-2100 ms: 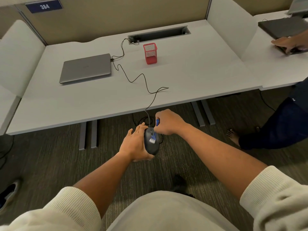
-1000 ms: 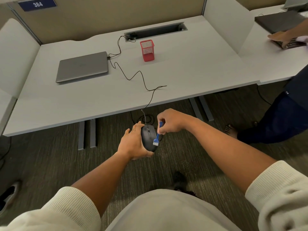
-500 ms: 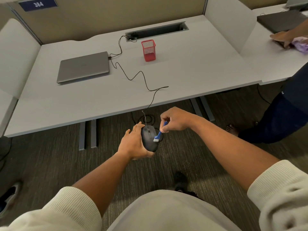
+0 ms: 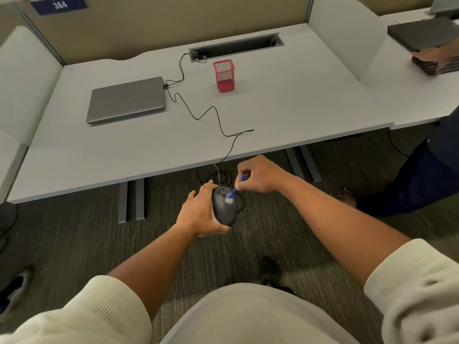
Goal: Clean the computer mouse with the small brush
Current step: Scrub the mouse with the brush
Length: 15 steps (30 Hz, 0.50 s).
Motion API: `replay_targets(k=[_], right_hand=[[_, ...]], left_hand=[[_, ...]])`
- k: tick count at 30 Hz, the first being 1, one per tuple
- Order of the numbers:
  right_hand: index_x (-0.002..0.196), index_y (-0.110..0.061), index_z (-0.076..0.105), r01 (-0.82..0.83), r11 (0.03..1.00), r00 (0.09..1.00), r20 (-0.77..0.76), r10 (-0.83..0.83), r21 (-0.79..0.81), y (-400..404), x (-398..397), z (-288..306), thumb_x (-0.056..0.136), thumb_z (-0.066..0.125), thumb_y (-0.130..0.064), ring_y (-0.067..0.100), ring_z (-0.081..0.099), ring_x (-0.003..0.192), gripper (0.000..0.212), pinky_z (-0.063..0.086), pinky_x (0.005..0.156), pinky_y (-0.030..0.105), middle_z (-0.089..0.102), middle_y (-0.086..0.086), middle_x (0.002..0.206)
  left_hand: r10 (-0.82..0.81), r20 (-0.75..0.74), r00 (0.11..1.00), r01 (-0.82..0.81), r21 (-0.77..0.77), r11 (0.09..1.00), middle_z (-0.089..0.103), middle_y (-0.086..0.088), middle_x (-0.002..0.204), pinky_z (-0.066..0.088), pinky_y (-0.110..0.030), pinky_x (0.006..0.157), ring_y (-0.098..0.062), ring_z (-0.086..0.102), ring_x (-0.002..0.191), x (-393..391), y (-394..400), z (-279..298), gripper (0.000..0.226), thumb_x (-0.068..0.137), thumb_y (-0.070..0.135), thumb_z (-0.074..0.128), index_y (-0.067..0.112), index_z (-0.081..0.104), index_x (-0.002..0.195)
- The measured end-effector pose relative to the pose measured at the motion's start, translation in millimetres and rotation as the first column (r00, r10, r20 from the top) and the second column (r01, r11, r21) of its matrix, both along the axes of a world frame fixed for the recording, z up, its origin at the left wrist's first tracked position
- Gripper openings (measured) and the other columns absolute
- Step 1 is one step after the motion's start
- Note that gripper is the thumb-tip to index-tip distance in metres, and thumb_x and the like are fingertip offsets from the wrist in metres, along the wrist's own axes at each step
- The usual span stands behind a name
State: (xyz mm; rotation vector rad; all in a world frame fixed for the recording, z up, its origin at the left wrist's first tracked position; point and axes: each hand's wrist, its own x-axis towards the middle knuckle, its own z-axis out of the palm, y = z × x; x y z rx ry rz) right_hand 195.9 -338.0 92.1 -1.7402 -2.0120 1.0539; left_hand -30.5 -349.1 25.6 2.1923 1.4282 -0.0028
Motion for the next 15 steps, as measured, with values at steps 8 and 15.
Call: replay_targets(k=[8,15], right_hand=[[0.079,-0.013,0.071,-0.101,0.992,0.995,-0.034,0.099,-0.074,3,-9,5,0.078,0.078,-0.021,0.012,0.067,0.071,0.01,0.054,0.068,0.031,0.073,-0.002,0.077],[0.079,-0.018,0.073,0.028,0.984,0.999,0.012,-0.031,0.178,8,-20,0,0.081,0.075,-0.024,0.004,0.065,0.072,0.006,0.059,0.07,0.033,0.067,-0.018,0.074]], left_hand=[[-0.013,-0.012,1.0,0.012,-0.009,1.0,0.032,0.001,0.157,0.036,-0.052,0.113,-0.032,0.036,0.137,1,1,0,0.13,0.047,0.065,0.086,0.025,0.019,0.151],[-0.015,-0.039,0.999,0.016,0.021,1.0,0.022,-0.001,0.163,0.021,-0.049,0.119,-0.031,0.027,0.145,4,5,2,0.133,0.05,0.065,0.087,0.022,0.017,0.154]])
